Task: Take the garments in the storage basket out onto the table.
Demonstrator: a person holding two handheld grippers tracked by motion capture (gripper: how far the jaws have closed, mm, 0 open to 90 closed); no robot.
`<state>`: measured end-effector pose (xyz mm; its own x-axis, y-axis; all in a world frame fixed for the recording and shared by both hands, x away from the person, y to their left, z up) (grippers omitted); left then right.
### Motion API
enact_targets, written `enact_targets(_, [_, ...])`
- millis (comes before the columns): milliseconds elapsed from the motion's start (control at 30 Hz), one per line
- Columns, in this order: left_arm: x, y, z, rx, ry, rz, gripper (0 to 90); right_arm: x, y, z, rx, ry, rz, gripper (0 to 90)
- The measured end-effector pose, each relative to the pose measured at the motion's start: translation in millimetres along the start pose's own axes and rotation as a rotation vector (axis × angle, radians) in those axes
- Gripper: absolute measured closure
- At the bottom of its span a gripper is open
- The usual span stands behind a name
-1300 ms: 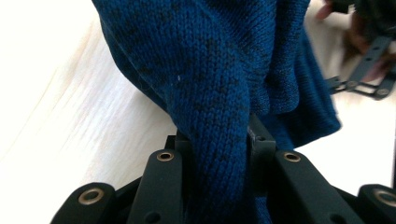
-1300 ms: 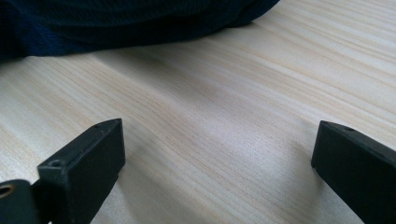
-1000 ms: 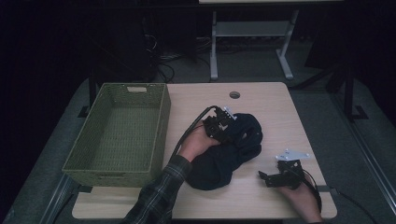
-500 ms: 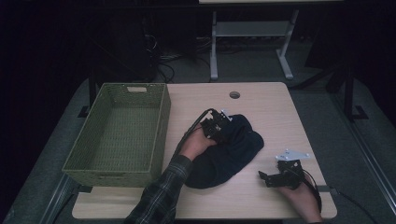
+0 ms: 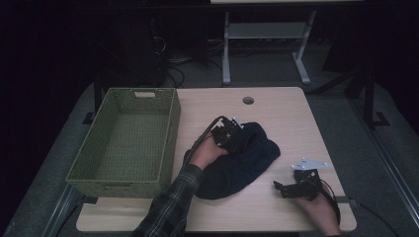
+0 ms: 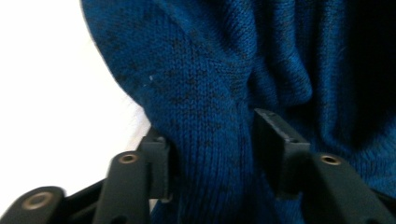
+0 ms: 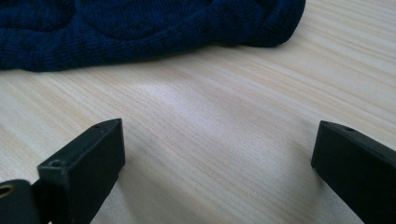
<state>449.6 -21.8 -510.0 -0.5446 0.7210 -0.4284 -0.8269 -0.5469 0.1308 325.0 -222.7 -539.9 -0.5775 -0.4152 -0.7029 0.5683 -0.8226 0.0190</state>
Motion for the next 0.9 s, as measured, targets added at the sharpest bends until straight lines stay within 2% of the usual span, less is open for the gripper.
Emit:
enact_targets(167, [-0.4, -5.8, 16.7, -0.038, 0.023, -0.005, 41.9, 0.0, 0.0, 0.0, 0.001, 0.0, -0.002, 2.5])
enact_targets(233, [-1.5, -7.8, 24.1, -0.052, 0.049, 0.006, 39.4, 0.0, 0.0, 0.0, 0.0, 0.0, -0.001, 2.5])
enact_targets(267, [-1.6, -8.8, 32.2, -0.062, 0.064, 0.011, 39.1, 0.0, 0.0, 0.0, 0.0, 0.0, 0.0, 2.5])
enact_targets(300, [-1.6, -8.8, 32.2, -0.062, 0.064, 0.011, 39.0, 0.0, 0.0, 0.0, 0.0, 0.0, 0.0, 2.5])
enact_targets(367, [-1.3, -9.7, 44.3, -0.081, 0.081, 0.0, 39.0, 0.0, -0.1, 0.0, 0.0, 0.0, -0.001, 2.5])
enact_targets(500, [0.3, -7.7, 53.6, -0.093, 0.096, 0.003, 41.1, 0.0, 0.0, 0.0, 0.0, 0.0, 0.0, 2.4])
enact_targets(533, [1.7, -7.3, 56.4, -0.101, 0.093, -0.005, 49.4, 0.0, -0.1, 0.0, 0.0, 0.0, 0.0, 2.5])
enact_targets(600, [4.6, -6.1, 60.6, -0.113, 0.092, -0.009, 50.5, 0.0, -0.1, 0.0, 0.0, -0.001, 0.0, 2.5])
enact_targets(700, [9.5, -6.3, 65.7, -0.137, 0.086, -0.019, 62.5, 0.1, -0.1, 0.0, 0.0, -0.001, 0.0, 2.5])
enact_targets(767, [11.7, -6.3, 69.3, -0.151, 0.094, -0.019, 64.1, 0.0, 0.0, 0.0, 0.0, 0.0, 0.0, 2.4])
enact_targets(800, [12.6, -6.4, 71.7, -0.154, 0.097, -0.018, 69.1, 0.0, 0.0, 0.0, 0.0, 0.0, 0.0, 2.5])
enact_targets(833, [13.0, -6.0, 74.5, -0.154, 0.105, -0.014, 69.1, 0.0, 0.0, 0.0, 0.0, 0.0, 0.0, 2.5])
enact_targets(900, [14.5, -3.7, 79.2, -0.132, 0.11, -0.005, 76.1, 0.1, 0.1, 0.0, 0.001, -0.001, 0.002, 2.4])
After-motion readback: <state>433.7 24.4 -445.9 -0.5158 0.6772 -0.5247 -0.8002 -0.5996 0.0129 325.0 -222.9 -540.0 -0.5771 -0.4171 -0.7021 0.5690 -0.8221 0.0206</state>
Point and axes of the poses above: each handheld gripper's, and its own axes: z roughly backward along the jaws, x roughly out of its underside, y roughly to its right, the point moved 8 cm from there along -z, roughly forward along the jaws, and after that the axes turned 4 degrees about z, right-handed, at the moved point
